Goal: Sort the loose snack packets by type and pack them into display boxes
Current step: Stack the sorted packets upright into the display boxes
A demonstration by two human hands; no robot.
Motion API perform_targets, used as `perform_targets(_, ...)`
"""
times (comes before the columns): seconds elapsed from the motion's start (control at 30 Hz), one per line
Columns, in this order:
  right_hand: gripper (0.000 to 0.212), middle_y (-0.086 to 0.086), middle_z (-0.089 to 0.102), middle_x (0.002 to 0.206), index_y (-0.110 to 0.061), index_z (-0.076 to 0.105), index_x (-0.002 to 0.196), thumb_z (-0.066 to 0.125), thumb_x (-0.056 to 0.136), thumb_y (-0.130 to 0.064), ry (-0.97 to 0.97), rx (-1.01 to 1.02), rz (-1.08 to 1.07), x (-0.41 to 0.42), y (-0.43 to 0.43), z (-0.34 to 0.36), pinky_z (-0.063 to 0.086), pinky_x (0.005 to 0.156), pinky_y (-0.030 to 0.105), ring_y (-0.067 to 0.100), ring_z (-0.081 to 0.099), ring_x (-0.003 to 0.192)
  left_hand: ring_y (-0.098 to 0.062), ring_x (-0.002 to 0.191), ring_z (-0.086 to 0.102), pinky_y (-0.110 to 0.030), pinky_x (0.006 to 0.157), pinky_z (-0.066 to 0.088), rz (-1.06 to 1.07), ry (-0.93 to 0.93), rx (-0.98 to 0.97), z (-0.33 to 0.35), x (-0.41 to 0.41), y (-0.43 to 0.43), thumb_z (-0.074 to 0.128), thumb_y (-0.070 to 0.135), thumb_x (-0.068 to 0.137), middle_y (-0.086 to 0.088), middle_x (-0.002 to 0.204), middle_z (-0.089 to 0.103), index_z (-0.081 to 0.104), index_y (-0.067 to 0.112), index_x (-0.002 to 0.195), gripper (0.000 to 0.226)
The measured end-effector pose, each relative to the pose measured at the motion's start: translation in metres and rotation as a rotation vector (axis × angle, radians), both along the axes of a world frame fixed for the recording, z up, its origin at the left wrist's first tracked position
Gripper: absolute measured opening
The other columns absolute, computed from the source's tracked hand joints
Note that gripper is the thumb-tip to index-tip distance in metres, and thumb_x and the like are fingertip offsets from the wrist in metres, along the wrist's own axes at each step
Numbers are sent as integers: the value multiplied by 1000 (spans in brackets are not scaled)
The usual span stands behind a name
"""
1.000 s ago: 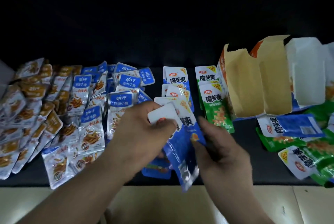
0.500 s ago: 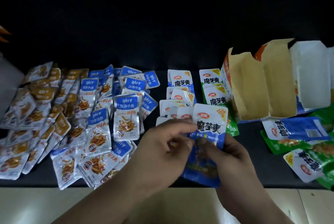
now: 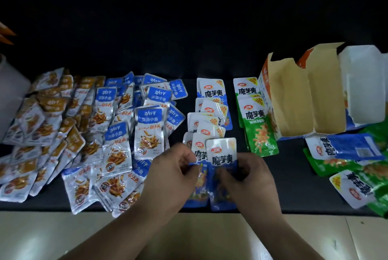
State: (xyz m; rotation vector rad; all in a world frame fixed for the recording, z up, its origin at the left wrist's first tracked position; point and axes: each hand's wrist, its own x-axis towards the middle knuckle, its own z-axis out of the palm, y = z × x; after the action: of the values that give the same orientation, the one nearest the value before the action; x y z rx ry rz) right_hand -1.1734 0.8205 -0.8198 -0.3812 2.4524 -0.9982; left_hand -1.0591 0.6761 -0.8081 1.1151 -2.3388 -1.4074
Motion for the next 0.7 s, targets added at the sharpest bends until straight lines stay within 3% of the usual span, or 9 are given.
perform_targets(0.07, 36, -18, 57, 96, -37, 64, 99, 84, 73, -54, 90, 127, 76, -5, 0, -3, 55, 70, 35, 7, 59, 90, -13, 59, 61, -33, 53, 50, -43, -5, -157, -6, 2, -4, 82, 13, 83, 9, 67, 60, 58, 28, 78, 28)
perform_targets(0.17, 44, -15, 62, 91, -35, 60, 111, 77, 79, -59, 75, 128, 119, -10, -3, -5, 54, 67, 34, 10, 62, 84, -6, 66, 55, -27, 54, 47, -89, -24, -321, -12, 5, -12, 86, 27, 78, 15, 81, 51, 57, 29, 79, 28)
perform_targets(0.33, 62, -3, 51, 115, -33, 55, 142, 59, 89, -66, 172, 217, 232, 0, -9, -14, 52, 74, 34, 22, 62, 106, -8, 74, 56, -18, 56, 43, -141, -20, -335, -23, 6, -9, 82, 25, 85, 16, 82, 48, 60, 29, 82, 23)
perform_targets(0.47, 73, -4, 55, 110, -27, 55, 143, 47, 87, -73, 199, 161, 219, 3, -5, -18, 52, 72, 35, 21, 61, 105, -9, 68, 53, -23, 55, 43, -117, 31, -370, -20, 6, -8, 80, 26, 87, 15, 80, 46, 64, 28, 83, 17)
perform_targets(0.53, 65, -4, 60, 102, -21, 65, 134, 55, 89, -66, 192, 21, 169, 1, 2, -20, 55, 73, 36, 19, 64, 96, -8, 67, 54, -25, 54, 46, -138, 63, -408, -12, 6, -6, 78, 26, 88, 16, 82, 47, 67, 27, 85, 12)
perform_targets(0.6, 34, -5, 64, 94, -18, 75, 117, 73, 92, -41, 217, -102, 175, -1, 11, -21, 56, 73, 36, 11, 65, 84, -5, 69, 55, -24, 56, 47, -195, 103, -433, -5, 4, -1, 77, 24, 90, 18, 84, 48, 68, 25, 87, 9)
perform_targets(0.7, 13, -10, 66, 90, -23, 77, 102, 76, 90, -25, 189, -220, 267, -9, 28, -12, 55, 71, 31, 7, 66, 81, 4, 67, 49, -20, 57, 43, -283, 136, -419, 7, -6, 11, 71, 27, 90, 20, 80, 46, 67, 28, 88, 4)
